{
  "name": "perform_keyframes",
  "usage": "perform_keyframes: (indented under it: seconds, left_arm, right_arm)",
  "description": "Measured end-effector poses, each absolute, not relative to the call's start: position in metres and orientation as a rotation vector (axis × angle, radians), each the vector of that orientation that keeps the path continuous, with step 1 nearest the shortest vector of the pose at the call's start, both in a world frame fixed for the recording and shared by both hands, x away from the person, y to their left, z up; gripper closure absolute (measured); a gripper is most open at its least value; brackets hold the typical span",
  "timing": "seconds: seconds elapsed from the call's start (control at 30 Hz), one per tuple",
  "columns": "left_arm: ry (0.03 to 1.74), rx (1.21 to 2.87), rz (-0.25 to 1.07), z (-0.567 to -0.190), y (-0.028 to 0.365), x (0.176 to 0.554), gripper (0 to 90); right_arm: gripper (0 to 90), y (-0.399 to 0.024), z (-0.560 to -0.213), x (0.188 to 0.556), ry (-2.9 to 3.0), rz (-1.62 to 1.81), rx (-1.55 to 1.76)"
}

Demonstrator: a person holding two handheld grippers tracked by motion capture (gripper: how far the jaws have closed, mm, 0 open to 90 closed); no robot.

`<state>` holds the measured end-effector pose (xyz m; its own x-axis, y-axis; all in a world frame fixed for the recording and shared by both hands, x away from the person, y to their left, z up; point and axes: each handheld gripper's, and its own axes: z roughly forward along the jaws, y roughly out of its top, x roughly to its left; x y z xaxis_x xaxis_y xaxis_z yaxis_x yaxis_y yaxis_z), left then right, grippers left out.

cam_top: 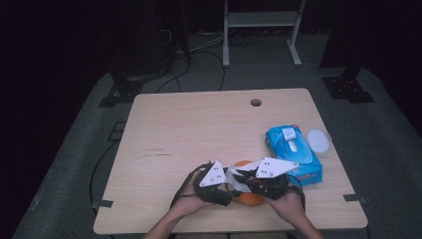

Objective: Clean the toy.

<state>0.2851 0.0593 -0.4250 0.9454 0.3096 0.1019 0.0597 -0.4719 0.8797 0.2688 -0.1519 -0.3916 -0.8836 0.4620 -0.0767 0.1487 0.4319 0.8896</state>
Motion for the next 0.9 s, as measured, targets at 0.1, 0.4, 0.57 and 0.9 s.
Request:
perform_keyframes:
  seconds: [0.1, 0.4, 0.57, 0.9]
  left_arm:
    - [0.255, 2.05, 0.302, -0.426, 0.06, 0.286, 30.6]
    - [0.232, 2.058, 0.292, -0.427, 0.06, 0.286, 28.6]
    - [0.228, 2.068, 0.291, -0.428, 0.062, 0.286, 29.0]
    - [0.279, 2.067, 0.23, -0.428, 0.065, 0.294, 19.0]
  right_arm:
    - [81.9, -0.161, -0.389, 0.274, 2.362, 1.435, 0.56]
    - [81.7, -0.17, -0.391, 0.276, 2.352, 1.461, 0.61]
    - [81.8, -0.155, -0.392, 0.273, 2.389, 1.441, 0.548]
    - [81.8, -0.185, -0.398, 0.289, 2.364, 1.432, 0.707]
